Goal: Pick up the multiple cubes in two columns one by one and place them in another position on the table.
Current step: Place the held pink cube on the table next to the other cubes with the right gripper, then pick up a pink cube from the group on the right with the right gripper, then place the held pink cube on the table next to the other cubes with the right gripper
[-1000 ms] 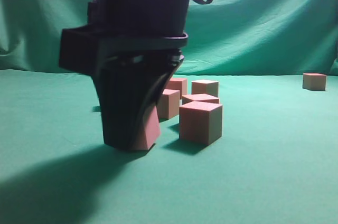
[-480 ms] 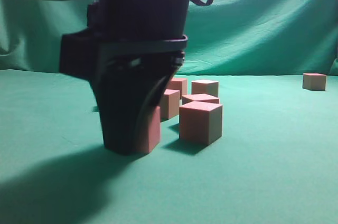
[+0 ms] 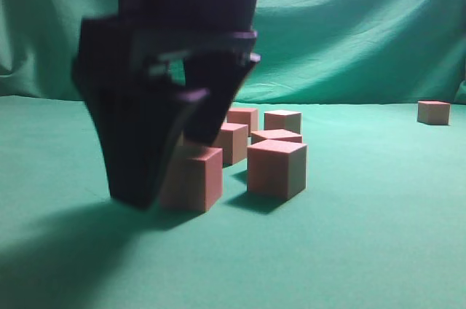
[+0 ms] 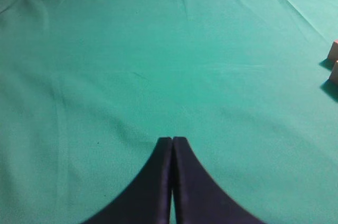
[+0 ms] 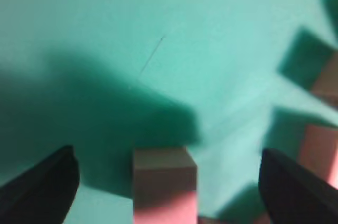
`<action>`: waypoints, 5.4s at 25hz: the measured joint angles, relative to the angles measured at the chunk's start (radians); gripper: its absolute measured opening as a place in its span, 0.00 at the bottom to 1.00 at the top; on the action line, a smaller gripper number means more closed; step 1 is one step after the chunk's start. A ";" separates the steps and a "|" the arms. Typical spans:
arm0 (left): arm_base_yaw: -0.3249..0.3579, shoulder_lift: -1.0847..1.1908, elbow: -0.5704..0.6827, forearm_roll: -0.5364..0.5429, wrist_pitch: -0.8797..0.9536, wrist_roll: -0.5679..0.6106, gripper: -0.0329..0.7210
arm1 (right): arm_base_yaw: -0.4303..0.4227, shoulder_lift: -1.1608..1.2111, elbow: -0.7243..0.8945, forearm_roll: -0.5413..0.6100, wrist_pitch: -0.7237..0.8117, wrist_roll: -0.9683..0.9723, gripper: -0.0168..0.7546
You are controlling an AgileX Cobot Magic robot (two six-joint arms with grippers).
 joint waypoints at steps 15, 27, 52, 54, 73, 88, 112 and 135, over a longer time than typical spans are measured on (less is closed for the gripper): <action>0.000 0.000 0.000 0.000 0.000 0.000 0.04 | -0.002 -0.421 -0.102 -0.284 0.092 0.326 0.76; 0.000 0.000 0.000 0.000 0.000 0.000 0.04 | -0.490 -0.535 -0.107 -0.537 0.386 0.772 0.76; 0.000 0.000 0.000 0.000 0.000 0.000 0.04 | -0.885 0.244 -0.639 -0.067 0.449 0.501 0.76; 0.000 0.000 0.000 0.000 0.000 0.000 0.04 | -0.920 0.296 -0.693 0.001 0.451 0.469 0.76; 0.000 0.000 0.000 0.000 0.000 0.000 0.04 | -0.947 0.455 -0.763 0.046 0.239 0.367 0.76; 0.000 0.000 0.000 0.000 0.000 0.000 0.04 | -0.947 0.491 -0.766 0.046 0.265 0.367 0.33; 0.000 0.000 0.000 0.000 0.000 0.000 0.04 | -0.387 -0.082 -0.630 0.131 0.548 0.288 0.33; 0.000 0.000 0.000 0.000 0.000 0.000 0.04 | 0.033 0.195 -0.395 0.016 0.321 0.385 0.33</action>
